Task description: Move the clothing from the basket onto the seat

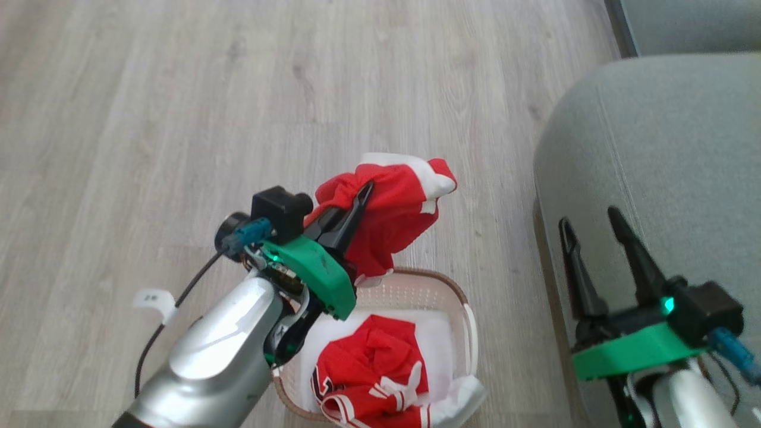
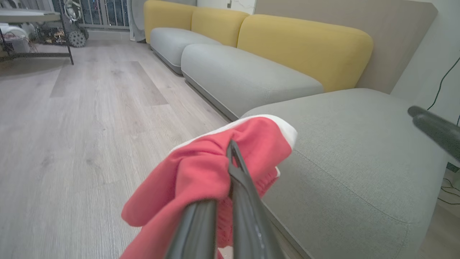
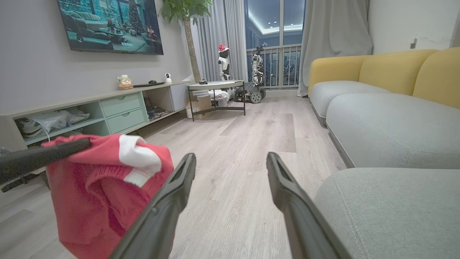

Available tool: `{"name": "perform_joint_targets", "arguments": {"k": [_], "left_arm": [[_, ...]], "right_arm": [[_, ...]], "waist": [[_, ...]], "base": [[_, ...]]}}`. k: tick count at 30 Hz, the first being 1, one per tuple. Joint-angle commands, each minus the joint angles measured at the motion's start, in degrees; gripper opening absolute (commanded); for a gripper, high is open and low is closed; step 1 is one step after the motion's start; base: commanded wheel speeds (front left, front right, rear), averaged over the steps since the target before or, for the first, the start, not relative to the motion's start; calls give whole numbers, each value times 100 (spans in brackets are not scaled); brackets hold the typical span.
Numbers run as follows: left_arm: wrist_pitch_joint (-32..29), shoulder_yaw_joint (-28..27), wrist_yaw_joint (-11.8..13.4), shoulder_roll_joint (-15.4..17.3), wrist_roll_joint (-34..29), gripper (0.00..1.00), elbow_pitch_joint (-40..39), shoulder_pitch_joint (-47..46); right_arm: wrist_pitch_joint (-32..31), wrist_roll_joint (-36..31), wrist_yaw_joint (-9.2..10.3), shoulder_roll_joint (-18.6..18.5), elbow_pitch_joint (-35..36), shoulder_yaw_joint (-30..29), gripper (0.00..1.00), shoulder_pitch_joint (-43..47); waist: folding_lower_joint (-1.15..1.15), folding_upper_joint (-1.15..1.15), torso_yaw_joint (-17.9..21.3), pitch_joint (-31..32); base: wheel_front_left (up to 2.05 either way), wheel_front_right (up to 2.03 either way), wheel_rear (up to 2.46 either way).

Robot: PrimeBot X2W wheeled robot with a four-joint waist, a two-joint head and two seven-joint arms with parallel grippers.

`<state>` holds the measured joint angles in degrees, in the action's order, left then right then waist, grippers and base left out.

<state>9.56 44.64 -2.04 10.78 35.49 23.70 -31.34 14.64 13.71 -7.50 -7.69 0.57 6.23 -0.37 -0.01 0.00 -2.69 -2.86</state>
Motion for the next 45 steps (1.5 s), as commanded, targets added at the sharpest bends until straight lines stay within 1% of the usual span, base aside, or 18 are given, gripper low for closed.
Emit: {"name": "perform_joint_targets", "arguments": {"k": [1, 6, 10, 16, 20, 25, 29, 41, 44, 45], "left_arm": [[-17, -239, 45, 137, -19, 0, -234, -310], [-374, -314, 179, 336, -21, 0, -890, -509], [-523, -382, 277, 400, -5, 0, -1259, -627], [-675, -403, 400, 461, 17, 0, -1581, -632], [-722, -378, 427, 487, 6, 0, -1716, -639], [-762, -311, 395, 465, -2, 0, -1784, -694], [-796, -231, 352, 419, -13, 0, -1808, -755], [-936, 158, 99, 163, -4, 0, -1884, -901], [-969, 255, 58, 101, -6, 0, -1895, -914], [-969, 255, 58, 101, -6, 0, -1895, -914]], "right_arm": [[36, 58, 1, -58, 167, 152, 100, -54], [36, 99, 1, -96, 177, 365, 100, 54], [36, 141, 1, -117, 155, 522, 100, 87], [36, 191, 1, -159, 155, 666, 100, 65], [36, 231, 1, -198, 174, 830, 100, -93], [35, 454, 1, -308, -93, 1340, 100, -503], [-33, 697, 1, -394, -446, 1688, 100, -982], [-29, 1679, 1, -569, -1750, 2535, 100, -2211], [-5, 1946, 1, -603, -1950, 2783, 100, -2424], [-5, 1946, 1, -603, -1950, 2783, 100, -2424]], "waist": [[1, 0, -81, 102], [1, 0, -114, 200], [1, 0, -104, 265], [1, 0, -55, 266], [1, 0, -36, 213], [1, 0, -66, 175], [1, 0, -133, 174], [1, 0, -556, 257], [1, 0, -662, 289], [1, 0, -662, 289]], "base": [[0, 0, 0], [0, 0, 0], [0, 0, 0], [0, 0, 0], [0, 0, 0], [0, 0, 0], [0, 0, 0], [0, 0, 0], [0, 0, 0], [0, 0, 0]]}}
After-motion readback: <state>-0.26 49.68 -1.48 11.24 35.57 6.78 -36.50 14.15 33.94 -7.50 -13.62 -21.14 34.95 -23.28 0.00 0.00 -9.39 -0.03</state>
